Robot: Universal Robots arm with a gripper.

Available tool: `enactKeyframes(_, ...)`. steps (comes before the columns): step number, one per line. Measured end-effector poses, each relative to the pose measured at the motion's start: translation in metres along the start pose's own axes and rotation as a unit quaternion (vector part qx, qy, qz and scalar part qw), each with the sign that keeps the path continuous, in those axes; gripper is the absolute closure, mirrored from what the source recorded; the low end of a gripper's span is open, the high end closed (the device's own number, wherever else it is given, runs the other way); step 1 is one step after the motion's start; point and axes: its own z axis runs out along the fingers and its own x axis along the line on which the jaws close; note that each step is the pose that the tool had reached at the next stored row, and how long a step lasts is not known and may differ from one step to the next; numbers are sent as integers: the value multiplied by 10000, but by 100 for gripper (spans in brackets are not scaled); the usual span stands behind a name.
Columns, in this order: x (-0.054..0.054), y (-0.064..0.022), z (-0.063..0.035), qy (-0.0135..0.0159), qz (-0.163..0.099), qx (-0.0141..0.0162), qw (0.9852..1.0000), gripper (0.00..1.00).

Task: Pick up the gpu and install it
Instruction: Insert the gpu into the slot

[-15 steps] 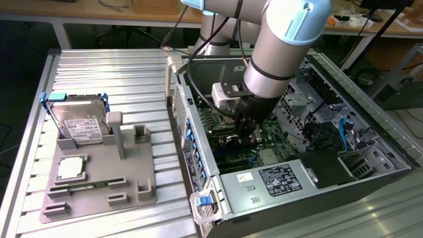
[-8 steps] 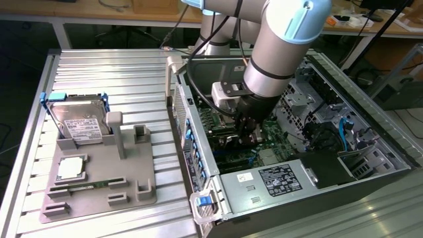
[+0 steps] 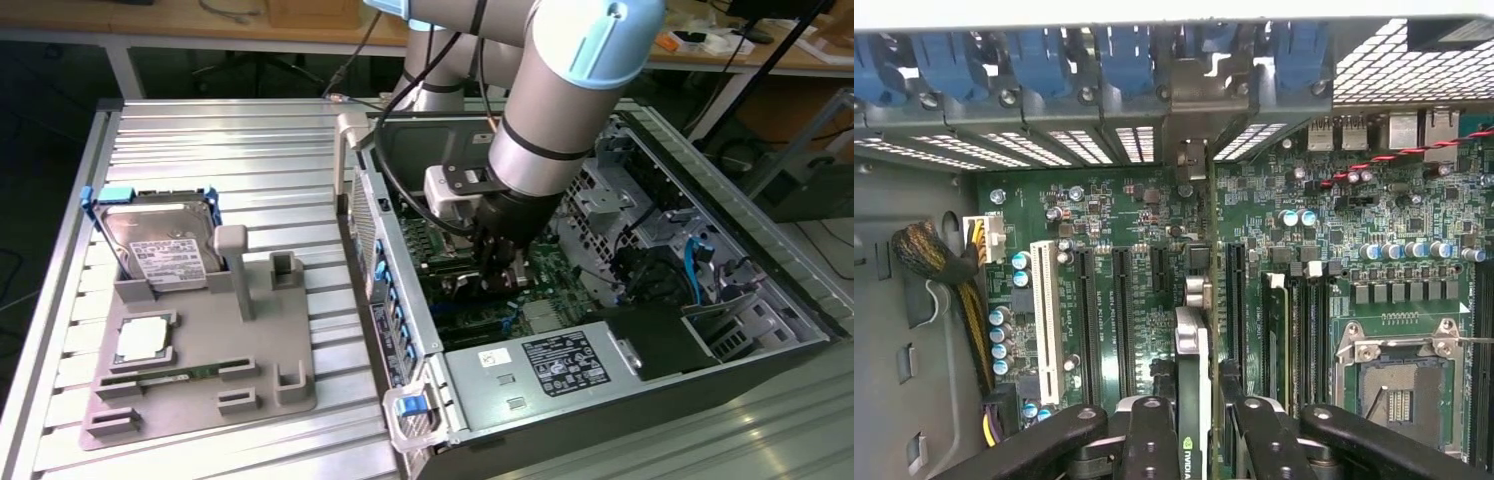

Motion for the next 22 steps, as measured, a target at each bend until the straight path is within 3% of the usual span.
enactKeyframes(22,3,5,-10,-1,7,0,10000,73)
